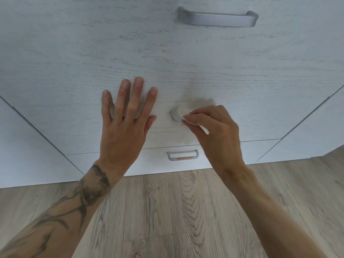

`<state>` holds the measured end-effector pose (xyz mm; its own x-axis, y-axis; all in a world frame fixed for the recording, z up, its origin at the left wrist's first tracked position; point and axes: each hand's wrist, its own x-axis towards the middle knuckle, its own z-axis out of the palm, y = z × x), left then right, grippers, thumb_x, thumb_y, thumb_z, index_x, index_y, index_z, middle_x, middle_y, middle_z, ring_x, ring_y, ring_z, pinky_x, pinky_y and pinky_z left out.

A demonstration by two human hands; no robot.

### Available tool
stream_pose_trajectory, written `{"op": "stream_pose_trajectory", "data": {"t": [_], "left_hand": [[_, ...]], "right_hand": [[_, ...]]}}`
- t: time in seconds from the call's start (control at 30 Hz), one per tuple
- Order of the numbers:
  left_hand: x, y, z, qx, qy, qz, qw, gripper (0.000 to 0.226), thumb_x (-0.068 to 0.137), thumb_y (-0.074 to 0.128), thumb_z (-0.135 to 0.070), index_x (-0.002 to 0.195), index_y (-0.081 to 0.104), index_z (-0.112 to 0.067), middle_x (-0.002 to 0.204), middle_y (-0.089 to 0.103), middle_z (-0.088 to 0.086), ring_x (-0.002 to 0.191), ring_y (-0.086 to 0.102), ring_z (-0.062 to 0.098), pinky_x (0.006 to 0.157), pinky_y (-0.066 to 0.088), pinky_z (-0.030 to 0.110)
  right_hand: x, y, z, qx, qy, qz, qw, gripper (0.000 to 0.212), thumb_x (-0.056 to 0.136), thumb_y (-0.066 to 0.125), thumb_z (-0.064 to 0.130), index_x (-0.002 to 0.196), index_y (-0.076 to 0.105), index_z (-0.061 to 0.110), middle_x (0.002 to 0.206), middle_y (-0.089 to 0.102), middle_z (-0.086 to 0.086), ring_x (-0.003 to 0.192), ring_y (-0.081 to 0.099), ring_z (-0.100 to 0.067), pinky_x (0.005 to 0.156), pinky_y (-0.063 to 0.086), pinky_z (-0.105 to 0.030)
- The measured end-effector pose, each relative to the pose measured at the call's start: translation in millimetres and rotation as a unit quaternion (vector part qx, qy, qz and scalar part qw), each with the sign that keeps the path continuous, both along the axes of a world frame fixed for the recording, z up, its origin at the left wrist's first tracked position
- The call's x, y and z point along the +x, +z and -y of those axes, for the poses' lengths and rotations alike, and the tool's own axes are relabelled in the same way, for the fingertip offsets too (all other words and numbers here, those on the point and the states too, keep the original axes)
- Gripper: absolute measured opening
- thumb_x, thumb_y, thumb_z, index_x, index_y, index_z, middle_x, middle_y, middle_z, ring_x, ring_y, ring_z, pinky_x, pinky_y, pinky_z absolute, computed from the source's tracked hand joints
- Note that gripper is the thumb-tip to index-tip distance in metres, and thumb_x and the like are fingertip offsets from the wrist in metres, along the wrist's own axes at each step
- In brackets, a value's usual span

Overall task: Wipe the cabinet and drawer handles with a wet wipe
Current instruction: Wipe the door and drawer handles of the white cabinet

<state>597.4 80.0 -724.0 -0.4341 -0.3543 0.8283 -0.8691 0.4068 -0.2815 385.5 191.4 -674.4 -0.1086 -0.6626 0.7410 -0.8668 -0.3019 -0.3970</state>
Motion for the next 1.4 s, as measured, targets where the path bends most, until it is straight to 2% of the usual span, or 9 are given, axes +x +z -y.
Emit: {"op": "stream_pose_trajectory", "data": {"t": [0.13,0.27,0.43,0.57,0.8,0.9,1.07,1.3,1.4], "left_hand": [[-0.9,-0.6,-1.2,0.001,0.004,-0.002,1.000,0.075,0.117,0.045,-0.045,0.173,0.003,-0.018,0.174,-0.002,0.014,0.165,-0.009,0.034,0.133,0.002,0.060],[-2.0,-1.4,0.1,-0.001,0.000,-0.001,1.000,0.076,0.117,0.046,-0.045,0.173,0.003,-0.018,0.174,-0.001,0.014,0.161,0.004,0.036,0.132,0.006,0.061],[0.0,-0.5,-0.2,0.004,0.001,-0.004,1.000,0.075,0.117,0.045,-0.046,0.173,0.003,-0.019,0.175,-0.002,0.014,0.166,-0.011,0.033,0.133,0.002,0.060],[-1.7,0.7,-3.5,0.007,0.010,0.002,1.000,0.074,0.117,0.044,-0.046,0.172,0.002,-0.019,0.174,-0.001,0.014,0.161,0.003,0.036,0.132,0.006,0.061],[-1.6,1.8,-3.6,0.001,0.017,0.007,1.000,0.076,0.117,0.044,-0.047,0.172,0.002,-0.016,0.172,0.007,0.017,0.159,0.006,0.037,0.128,0.019,0.065],[-1.3,2.9,-3.2,0.001,0.016,0.009,1.000,0.075,0.117,0.045,-0.046,0.172,0.005,-0.015,0.172,0.012,0.018,0.159,0.010,0.038,0.126,0.022,0.066],[-0.2,2.7,-2.3,0.000,0.022,0.009,1.000,0.075,0.116,0.046,-0.047,0.172,0.008,-0.015,0.173,0.009,0.018,0.159,0.007,0.038,0.128,0.019,0.065],[0.6,3.6,-3.7,0.004,0.017,0.005,1.000,0.076,0.117,0.045,-0.046,0.172,0.004,-0.016,0.173,0.005,0.017,0.160,0.005,0.037,0.129,0.017,0.064],[-0.2,3.8,-4.6,-0.001,0.023,0.011,1.000,0.075,0.117,0.044,-0.047,0.172,0.004,-0.016,0.173,0.010,0.018,0.160,0.010,0.038,0.128,0.019,0.064]], "right_hand": [[-30.3,-4.2,-5.7,-0.009,-0.018,0.021,1.000,0.009,0.088,0.085,0.016,0.096,0.084,0.015,0.098,0.077,0.001,0.093,0.064,-0.029,0.083,0.051,-0.045],[-7.3,-1.3,8.2,-0.006,0.012,0.014,1.000,0.007,0.088,0.084,0.027,0.093,0.084,0.023,0.096,0.077,0.010,0.095,0.061,-0.021,0.088,0.041,-0.037],[-23.7,-5.2,6.2,-0.001,0.006,-0.004,1.000,0.011,0.088,0.083,0.032,0.097,0.083,0.027,0.101,0.073,0.019,0.096,0.051,-0.016,0.087,0.030,-0.037],[-36.3,-4.9,0.5,-0.001,-0.019,0.018,1.000,0.010,0.089,0.082,0.033,0.099,0.081,0.033,0.103,0.068,0.025,0.097,0.051,-0.022,0.088,0.031,-0.039],[19.6,0.0,14.5,0.022,-0.018,0.038,0.999,0.009,0.088,0.083,0.034,0.095,0.083,0.028,0.088,0.072,0.013,0.093,0.051,-0.017,0.084,0.031,-0.032],[40.3,1.0,14.5,0.004,-0.092,0.025,0.995,0.006,0.087,0.085,0.029,0.087,0.081,0.024,0.080,0.067,0.008,0.086,0.052,-0.020,0.080,0.027,-0.030],[60.5,9.7,20.4,-0.009,-0.174,-0.005,0.985,0.016,0.088,0.080,0.016,0.073,0.073,0.017,0.071,0.065,0.003,0.079,0.055,-0.025,0.078,0.033,-0.037],[44.9,3.3,9.8,-0.006,-0.112,-0.006,0.994,0.008,0.084,0.086,0.018,0.081,0.079,0.017,0.077,0.066,0.007,0.085,0.052,-0.021,0.080,0.026,-0.030],[51.5,9.9,18.1,0.010,-0.138,0.022,0.990,0.013,0.084,0.084,0.019,0.073,0.075,0.019,0.073,0.065,0.008,0.082,0.046,-0.017,0.080,0.025,-0.031]]}}
